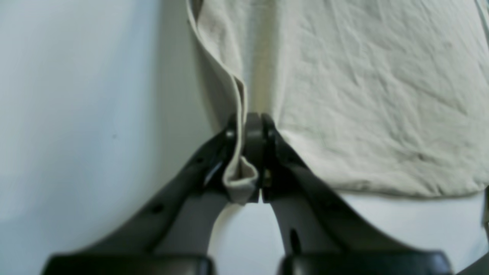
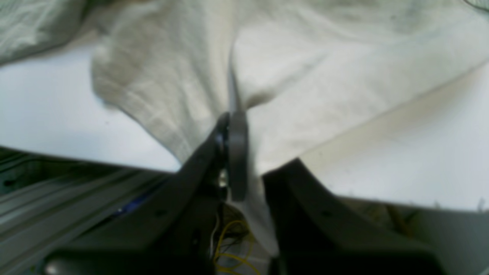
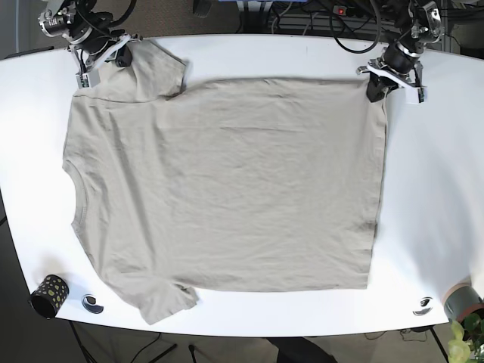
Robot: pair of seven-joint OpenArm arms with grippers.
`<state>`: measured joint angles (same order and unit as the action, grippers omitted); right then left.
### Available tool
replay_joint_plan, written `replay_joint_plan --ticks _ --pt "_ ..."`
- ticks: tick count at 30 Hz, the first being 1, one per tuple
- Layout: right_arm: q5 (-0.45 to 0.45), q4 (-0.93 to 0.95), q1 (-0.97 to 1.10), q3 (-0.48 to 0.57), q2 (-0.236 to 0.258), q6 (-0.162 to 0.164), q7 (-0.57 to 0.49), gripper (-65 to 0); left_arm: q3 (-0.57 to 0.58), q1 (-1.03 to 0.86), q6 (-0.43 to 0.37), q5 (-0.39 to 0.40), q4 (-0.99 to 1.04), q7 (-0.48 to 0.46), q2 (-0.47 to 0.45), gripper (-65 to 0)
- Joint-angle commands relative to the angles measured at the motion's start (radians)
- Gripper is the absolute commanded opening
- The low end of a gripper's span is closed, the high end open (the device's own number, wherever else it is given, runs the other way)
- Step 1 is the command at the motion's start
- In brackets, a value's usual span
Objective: Fold the T-shirt properly
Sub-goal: 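Grasp the shirt's shoulder edges with both grippers and pull them toward the hem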
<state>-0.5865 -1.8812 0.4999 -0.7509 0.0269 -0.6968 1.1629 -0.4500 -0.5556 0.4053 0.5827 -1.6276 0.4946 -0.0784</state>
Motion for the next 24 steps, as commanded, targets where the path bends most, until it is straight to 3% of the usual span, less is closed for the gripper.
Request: replay_joint_plan --ticks 1,12,15,19,24 --pt "-0.013 -0.050 0.026 -0.003 -0.006 -0.001 -0.008 -65.0 -0.045 -0.048 0.025 -0.005 -0.029 -0.001 -0.011 -65.0" --pt "-0.017 -0.130 0.167 0.043 -0.041 -0.001 -0.008 -65.0 -0.177 -0.160 0.143 -0.019 -0.171 -0.001 -0.008 -65.0" --pt "-0.082 -0.134 0.184 0.041 -0.037 -0.001 -0.010 -65.0 -0.204 -0.168 0.148 -0.016 -0.225 -0.001 -0.008 -65.0" --pt "-0.146 -0.134 0.176 0.047 -0.029 -0.001 -0.010 -65.0 -0.203 -0.163 0.148 -0.014 -0.267 -0.001 -0.008 -65.0" --pt "-0.146 -0.131 0.078 0.049 -0.015 -0.001 0.019 -65.0 -0.140 -0.082 0.148 -0.020 -0.273 -0.001 -0.013 -65.0"
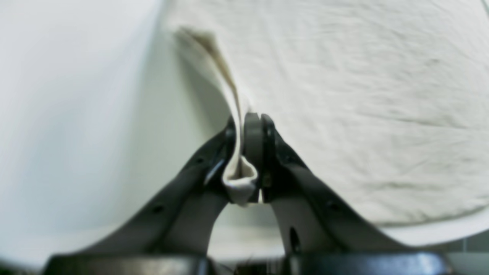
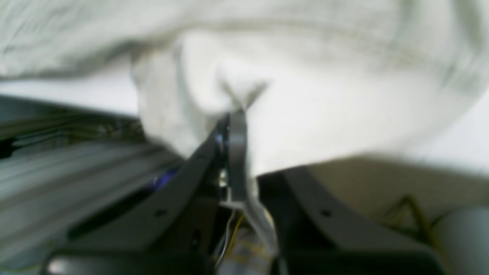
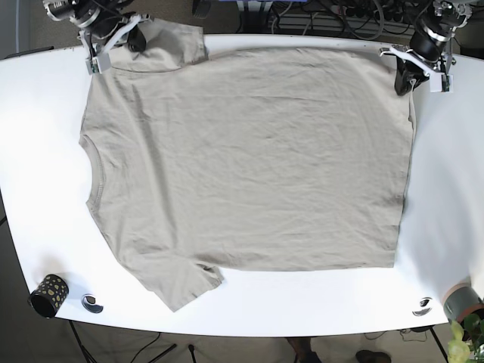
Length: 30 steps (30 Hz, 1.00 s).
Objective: Fold the T-shirt properly
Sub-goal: 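Grasp the shirt's shoulder edges with both grippers and pull them toward the hem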
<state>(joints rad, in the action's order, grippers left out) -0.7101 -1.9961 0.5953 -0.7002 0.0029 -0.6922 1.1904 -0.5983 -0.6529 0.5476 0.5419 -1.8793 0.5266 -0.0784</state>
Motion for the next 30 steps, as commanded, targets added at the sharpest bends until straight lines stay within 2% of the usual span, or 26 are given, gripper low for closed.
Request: replay_joint_plan --ticks 1,7,14,18,26,30 --pt "-0.023 -0.015 -0.033 -0.002 0.009 -0.006 -0.004 -65.0 0.016 0.028 0.006 0.020 -0.021 -0.033 -0.013 -65.0" --pt "-0.023 -0.015 -0.143 -0.003 0.029 -0.006 0.006 -65.0 0.073 0.115 0.001 0.020 -0.021 -0.015 -0.013 -65.0" --pt "-0.023 -0.013 -0.265 -0.003 0.076 -0.006 0.029 -65.0 0.034 0.267 -0.001 0.022 -0.019 0.158 -0.010 -65.0" --pt "-0.023 -0.010 -0.338 -0.003 0.105 -0.006 0.039 -65.0 0.007 0.354 -0.001 0.020 -0.016 0.218 -0.008 -65.0" --pt "-0.023 0.154 -0.506 0.004 0.153 -0.006 0.064 -65.0 -0.007 0.503 -0.001 0.019 0.039 0.300 -0.014 -65.0" --pt "-0.023 0.272 -0.578 0.069 0.199 -0.006 0.053 -65.0 -0.004 0.571 -0.001 0.013 0.123 0.301 -0.039 -65.0"
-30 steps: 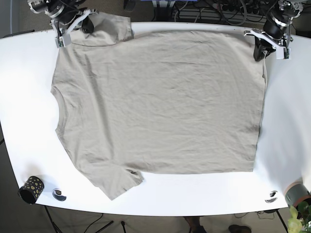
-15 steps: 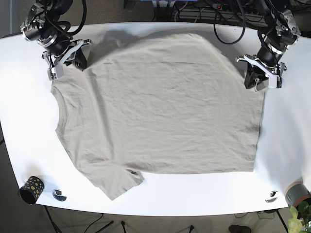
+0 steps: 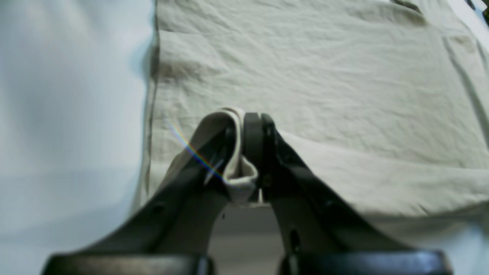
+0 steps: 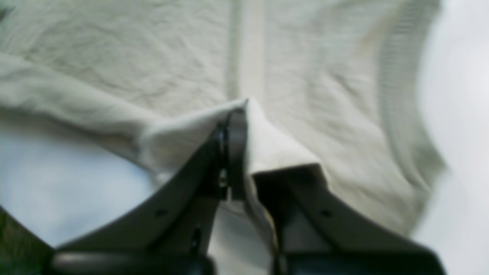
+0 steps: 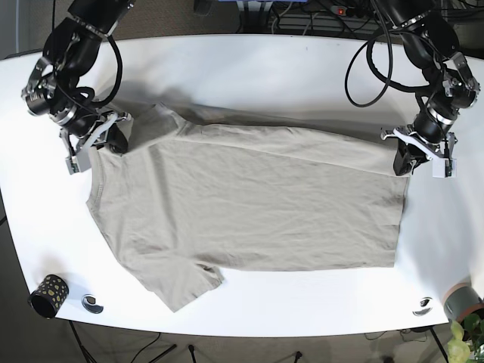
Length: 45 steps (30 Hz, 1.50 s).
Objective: Fold the T-shirt properly
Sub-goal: 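Grasp the shirt's shoulder edges with both grippers and pull them toward the hem, then hold the folded edge with both grippers and adjust the grip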
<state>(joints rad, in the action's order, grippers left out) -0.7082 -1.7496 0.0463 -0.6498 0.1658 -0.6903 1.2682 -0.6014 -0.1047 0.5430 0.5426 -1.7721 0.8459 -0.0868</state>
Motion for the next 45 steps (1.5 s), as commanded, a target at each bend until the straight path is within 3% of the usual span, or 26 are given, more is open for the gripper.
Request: replay_joint_plan --ticks 1,17,25,26,29,31,33,37,38,45 --pt "-0.024 0.058 -0.050 0.035 0.047 -0.008 -0.034 -65.0 0.001 0.043 0.004 0.001 0.042 -0.018 -0.040 -65.0" --pt "-0.023 0.365 -0.288 0.144 0.093 -0.008 -0.063 -65.0 0.001 0.317 0.012 -0.100 0.407 -0.026 -0.103 -65.0" --pt "-0.021 0.435 -0.325 0.218 0.130 -0.008 -0.170 -65.0 0.002 0.372 0.012 -0.123 0.484 -0.067 -0.127 -65.0" --pt "-0.021 0.448 -0.325 0.223 0.139 -0.008 -0.180 -62.0 0.002 0.379 0.012 -0.123 0.493 -0.070 -0.129 -65.0" --pt "-0.021 0.489 -0.325 0.232 0.151 -0.008 -0.203 -42.8 0.002 0.386 0.012 -0.123 0.513 -0.072 -0.144 -64.3" --pt "-0.021 0.494 -0.322 0.229 0.160 -0.008 -0.209 -28.5 0.016 0.388 0.012 -0.123 0.519 -0.073 -0.155 -57.4" --pt "-0.023 0.492 -0.309 0.230 0.177 -0.008 -0.209 -20.5 0.041 0.389 0.007 -0.123 0.524 -0.073 -0.158 -46.3" --pt "-0.023 0.445 -0.267 0.227 0.203 -0.008 -0.212 -17.8 0.054 0.380 0.004 -0.123 0.518 -0.075 -0.175 -15.7" --pt "-0.023 0.428 -0.250 0.227 0.214 -0.008 -0.212 -17.8 0.054 0.379 0.004 -0.123 0.518 -0.075 -0.176 -11.9" --pt "-0.021 0.333 -0.116 0.164 0.257 -0.008 -0.215 -17.8 0.057 0.326 0.012 -0.121 0.516 -0.080 -0.232 -15.1"
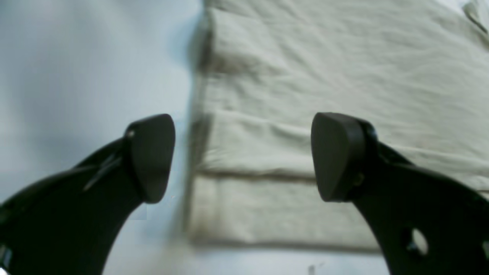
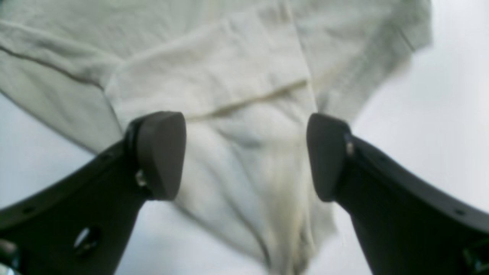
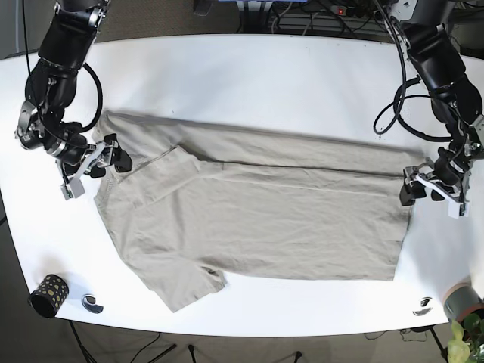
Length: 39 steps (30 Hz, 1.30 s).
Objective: Fold the T-shirt properly
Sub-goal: 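Hold the folded edge with both grippers and adjust the grip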
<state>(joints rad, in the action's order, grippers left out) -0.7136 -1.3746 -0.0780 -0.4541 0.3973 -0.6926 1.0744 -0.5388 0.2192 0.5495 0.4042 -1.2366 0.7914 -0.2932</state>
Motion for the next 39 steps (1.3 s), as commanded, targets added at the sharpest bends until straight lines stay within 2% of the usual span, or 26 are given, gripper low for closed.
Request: replay_joint_plan --ticks 1,4,10,15,18,21,25,28,32,39 --pt "-0.015 -0.050 0.022 -0.042 0.025 -0.006 -0.021 -17.8 -0.004 -0.007 0.005 0.017 -0.019 -0.033 -0.039 -15.3" --pt "0.013 -0.093 0.079 -0.067 0.027 -0.006 -0.056 -17.8 0.026 -0.048 0.005 0.017 -0.019 -0.100 -0.076 -15.3" --pt "0.127 -0.130 0.151 -0.071 0.013 -0.006 -0.121 -17.8 0.098 -0.163 0.005 0.017 -0.029 -0.323 -0.116 -15.4" --pt "0.183 -0.130 0.183 -0.073 -0.025 -0.006 -0.194 -17.8 0.102 -0.241 0.005 0.015 -0.045 -0.476 -0.117 -22.2" --pt "0.228 -0.128 0.182 -0.070 -0.054 -0.006 -0.205 -17.8 0.102 -0.264 0.005 0.015 -0.045 -0.484 -0.117 -25.3" --pt "0.303 -0.127 0.169 -0.071 -0.079 -0.006 -0.228 -17.8 0.102 -0.278 0.005 0.015 -0.041 -0.484 -0.117 -25.4" --pt "0.395 -0.130 0.168 -0.071 -0.090 -0.006 -0.260 -17.8 0.102 -0.294 0.005 0.020 -0.047 -0.484 -0.117 -25.4" --pt "0.432 -0.130 0.168 -0.071 -0.090 -0.006 -0.296 -17.8 0.102 -0.294 0.005 0.017 -0.045 -0.484 -0.114 -25.4" --pt "0.464 -0.128 0.168 -0.073 -0.088 -0.006 -0.322 -17.8 0.104 -0.292 0.005 0.017 -0.047 -0.484 -0.114 -25.4" --pt "0.464 -0.071 0.168 -0.073 -0.093 -0.006 -0.323 -17.8 0.105 -0.289 0.007 0.015 -0.048 -0.484 -0.114 -25.4"
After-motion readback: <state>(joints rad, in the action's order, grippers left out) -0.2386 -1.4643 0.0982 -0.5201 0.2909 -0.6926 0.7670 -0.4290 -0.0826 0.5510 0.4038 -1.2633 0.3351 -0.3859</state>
